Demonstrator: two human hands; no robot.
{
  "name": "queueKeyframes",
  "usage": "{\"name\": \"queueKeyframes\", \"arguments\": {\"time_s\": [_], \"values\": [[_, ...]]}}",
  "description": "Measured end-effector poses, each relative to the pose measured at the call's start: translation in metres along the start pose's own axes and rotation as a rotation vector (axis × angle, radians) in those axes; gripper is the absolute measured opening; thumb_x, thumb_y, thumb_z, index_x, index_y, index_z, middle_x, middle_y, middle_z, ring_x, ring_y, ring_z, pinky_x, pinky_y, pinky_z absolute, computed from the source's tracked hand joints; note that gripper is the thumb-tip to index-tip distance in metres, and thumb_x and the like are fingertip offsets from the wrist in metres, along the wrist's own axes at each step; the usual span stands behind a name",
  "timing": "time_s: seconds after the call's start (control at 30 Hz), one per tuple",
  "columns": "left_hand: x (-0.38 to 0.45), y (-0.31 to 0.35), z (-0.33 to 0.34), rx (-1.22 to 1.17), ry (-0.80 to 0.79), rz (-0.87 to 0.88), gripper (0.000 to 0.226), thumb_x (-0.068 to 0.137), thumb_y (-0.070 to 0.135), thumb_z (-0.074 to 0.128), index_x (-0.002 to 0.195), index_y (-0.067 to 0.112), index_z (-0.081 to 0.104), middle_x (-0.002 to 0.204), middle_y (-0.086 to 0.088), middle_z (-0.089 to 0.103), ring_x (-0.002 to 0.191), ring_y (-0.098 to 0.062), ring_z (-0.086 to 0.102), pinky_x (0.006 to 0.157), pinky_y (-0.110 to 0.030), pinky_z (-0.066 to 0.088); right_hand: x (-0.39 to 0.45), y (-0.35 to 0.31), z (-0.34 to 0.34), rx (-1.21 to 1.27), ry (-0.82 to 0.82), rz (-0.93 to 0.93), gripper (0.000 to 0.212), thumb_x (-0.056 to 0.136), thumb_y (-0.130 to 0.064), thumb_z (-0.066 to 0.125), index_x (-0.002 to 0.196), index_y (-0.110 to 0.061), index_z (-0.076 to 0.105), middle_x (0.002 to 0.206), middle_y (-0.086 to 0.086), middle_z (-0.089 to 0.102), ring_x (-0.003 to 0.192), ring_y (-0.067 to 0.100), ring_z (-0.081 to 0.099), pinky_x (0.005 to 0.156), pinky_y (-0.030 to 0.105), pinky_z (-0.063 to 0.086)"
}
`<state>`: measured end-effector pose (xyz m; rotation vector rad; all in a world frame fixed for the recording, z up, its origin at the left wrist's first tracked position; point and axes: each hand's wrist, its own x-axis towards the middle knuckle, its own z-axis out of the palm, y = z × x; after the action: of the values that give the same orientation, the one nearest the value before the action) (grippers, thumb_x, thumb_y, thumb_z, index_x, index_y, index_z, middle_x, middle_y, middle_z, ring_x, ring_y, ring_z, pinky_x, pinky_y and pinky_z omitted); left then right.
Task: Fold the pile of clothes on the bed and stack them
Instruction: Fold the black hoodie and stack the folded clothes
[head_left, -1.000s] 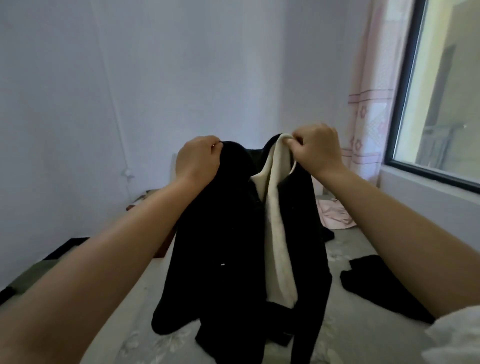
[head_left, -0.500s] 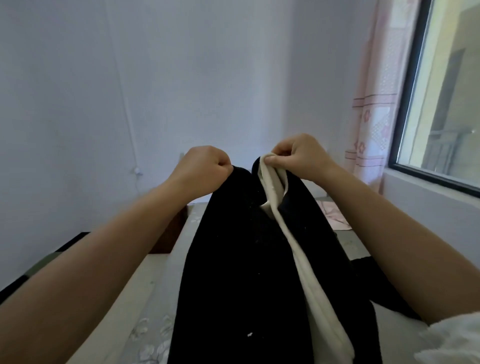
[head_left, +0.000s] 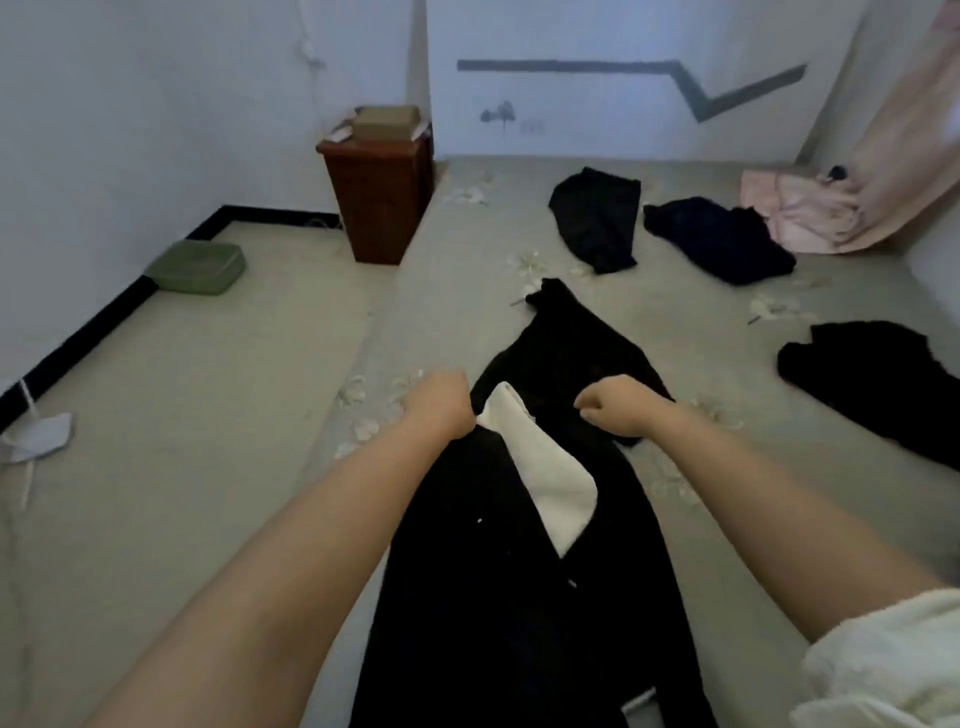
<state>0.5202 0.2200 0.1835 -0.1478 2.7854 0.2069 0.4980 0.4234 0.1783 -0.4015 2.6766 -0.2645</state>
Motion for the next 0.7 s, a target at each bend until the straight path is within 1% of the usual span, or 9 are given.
{"name": "queueKeyframes", "arguments": {"time_s": [0.13, 0.2, 0.33, 0.4, 0.47, 0.53, 0.6, 0.63, 0.7], "values": [[0.023, -0.012, 0.107, 0.013, -0.184, 0.016, 0.06, 0.091, 0.035, 0.05, 0.141, 0.013, 0.023, 0.15, -0.018, 0.015, 0.136, -0.037, 0.018, 0.105, -0.047, 0.031, 0.011, 0.043, 0.105, 0.0, -0.175, 0.125, 0.05, 0.091, -0.031, 0.051, 0.138, -0.017, 0.04, 0.138, 0.005, 0.047, 0.126, 0.021, 0.044, 0.1, 0.03, 0.037], [0.033, -0.019, 0.154, 0.009, -0.236, -0.008, 0.071, 0.091, 0.042, 0.049, 0.146, 0.02, 0.009, 0.154, -0.014, -0.002, 0.141, -0.037, 0.0, 0.109, -0.052, 0.021, 0.017, 0.056, 0.148, -0.046, -0.158, 0.159, 0.059, 0.09, -0.039, 0.052, 0.142, -0.022, 0.031, 0.142, 0.002, 0.04, 0.129, 0.021, 0.04, 0.102, 0.034, 0.038], [0.051, -0.03, 0.231, 0.032, -0.225, 0.001, 0.081, 0.089, 0.049, 0.048, 0.147, 0.024, -0.002, 0.154, -0.013, -0.01, 0.141, -0.035, -0.01, 0.112, -0.053, 0.01, 0.04, 0.062, 0.211, -0.104, -0.063, 0.239, 0.069, 0.089, -0.041, 0.054, 0.145, -0.027, 0.016, 0.151, 0.01, 0.018, 0.132, 0.029, 0.029, 0.101, 0.038, 0.036], [0.057, -0.035, 0.262, 0.12, -0.196, 0.147, 0.08, 0.089, 0.046, 0.049, 0.147, 0.026, -0.002, 0.155, -0.009, -0.01, 0.141, -0.031, -0.013, 0.113, -0.051, 0.004, 0.055, 0.065, 0.237, -0.158, -0.085, 0.248, 0.069, 0.089, -0.031, 0.055, 0.145, -0.031, 0.014, 0.153, 0.014, 0.002, 0.136, 0.031, 0.018, 0.106, 0.043, 0.031], [0.067, -0.038, 0.286, 0.242, -0.173, 0.391, 0.077, 0.092, 0.034, 0.05, 0.147, 0.027, -0.003, 0.155, -0.003, -0.012, 0.141, -0.025, -0.016, 0.113, -0.048, -0.004, 0.067, 0.067, 0.256, -0.296, -0.14, 0.203, 0.065, 0.089, -0.022, 0.052, 0.143, -0.034, 0.018, 0.153, 0.012, -0.006, 0.14, 0.03, 0.003, 0.112, 0.048, 0.014], [0.077, -0.035, 0.303, 0.297, -0.167, 0.584, 0.073, 0.093, 0.018, 0.045, 0.146, 0.029, -0.004, 0.155, 0.001, -0.014, 0.141, -0.022, -0.019, 0.111, -0.043, -0.012, 0.074, 0.071, 0.265, -0.44, -0.062, 0.083, 0.049, 0.085, -0.02, 0.057, 0.131, -0.027, 0.044, 0.151, 0.015, 0.013, 0.14, 0.027, 0.014, 0.111, 0.052, 0.015], [0.085, -0.027, 0.312, 0.353, -0.179, 0.738, 0.065, 0.094, 0.011, 0.038, 0.147, 0.025, 0.003, 0.156, -0.001, -0.006, 0.142, -0.021, -0.014, 0.11, -0.04, -0.015, 0.084, 0.074, 0.26, -0.499, 0.101, -0.044, 0.026, 0.068, -0.016, 0.075, 0.094, -0.017, 0.07, 0.123, 0.016, 0.055, 0.117, 0.028, 0.052, 0.098, 0.051, 0.038], [0.086, -0.022, 0.314, 0.402, -0.198, 0.809, 0.057, 0.095, 0.01, 0.036, 0.147, 0.019, 0.013, 0.156, -0.005, 0.006, 0.143, -0.022, -0.006, 0.111, -0.039, -0.014, 0.087, 0.075, 0.254, -0.525, 0.093, -0.082, 0.019, 0.069, -0.017, 0.074, 0.088, -0.016, 0.072, 0.113, 0.012, 0.061, 0.109, 0.027, 0.057, 0.093, 0.044, 0.043], [0.086, -0.019, 0.313, 0.473, -0.226, 0.894, 0.039, 0.095, 0.008, 0.035, 0.134, 0.008, 0.039, 0.138, -0.012, 0.044, 0.136, -0.025, 0.029, 0.112, -0.037, -0.011, 0.091, 0.074, 0.242, -0.524, -0.066, -0.129, 0.025, 0.089, -0.023, 0.053, 0.109, -0.019, 0.066, 0.116, 0.006, 0.058, 0.113, 0.024, 0.049, 0.09, 0.032, 0.042]]}}
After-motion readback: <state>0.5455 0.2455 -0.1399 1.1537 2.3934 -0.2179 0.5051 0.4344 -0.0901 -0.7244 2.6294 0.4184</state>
